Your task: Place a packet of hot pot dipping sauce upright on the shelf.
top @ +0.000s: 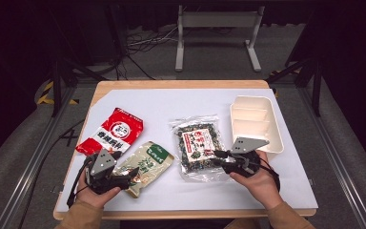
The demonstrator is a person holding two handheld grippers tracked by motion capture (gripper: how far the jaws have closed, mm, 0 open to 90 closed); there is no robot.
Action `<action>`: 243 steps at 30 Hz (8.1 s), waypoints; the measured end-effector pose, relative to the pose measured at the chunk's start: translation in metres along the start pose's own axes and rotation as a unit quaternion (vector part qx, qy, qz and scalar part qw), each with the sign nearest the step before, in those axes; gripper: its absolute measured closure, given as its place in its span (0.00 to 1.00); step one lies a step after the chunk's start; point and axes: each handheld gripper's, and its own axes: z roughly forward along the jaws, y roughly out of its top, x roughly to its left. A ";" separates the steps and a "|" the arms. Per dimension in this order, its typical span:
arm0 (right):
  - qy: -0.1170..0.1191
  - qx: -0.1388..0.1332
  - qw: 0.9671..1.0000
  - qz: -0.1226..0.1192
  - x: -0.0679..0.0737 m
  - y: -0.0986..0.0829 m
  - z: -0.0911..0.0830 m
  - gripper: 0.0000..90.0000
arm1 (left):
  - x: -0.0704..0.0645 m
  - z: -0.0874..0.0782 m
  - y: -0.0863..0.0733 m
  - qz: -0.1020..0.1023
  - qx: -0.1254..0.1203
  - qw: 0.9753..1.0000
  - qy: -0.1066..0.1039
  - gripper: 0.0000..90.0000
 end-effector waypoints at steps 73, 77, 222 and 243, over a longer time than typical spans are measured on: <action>0.118 0.124 0.985 0.019 0.009 0.095 0.133 0.48 | 0.007 -0.023 -0.018 -0.033 -0.009 0.999 0.031 0.21; 0.118 0.135 0.984 0.021 0.009 0.094 0.139 0.48 | 0.007 -0.022 -0.017 -0.032 -0.009 0.999 0.031 0.21; 0.115 0.126 0.982 -0.080 0.010 0.163 0.033 1.00 | 0.015 -0.017 -0.017 -0.047 -0.002 0.998 0.044 0.21; 0.058 0.123 0.989 -0.065 -0.024 0.161 -0.008 1.00 | 0.016 -0.014 -0.017 -0.051 -0.001 0.998 0.043 0.21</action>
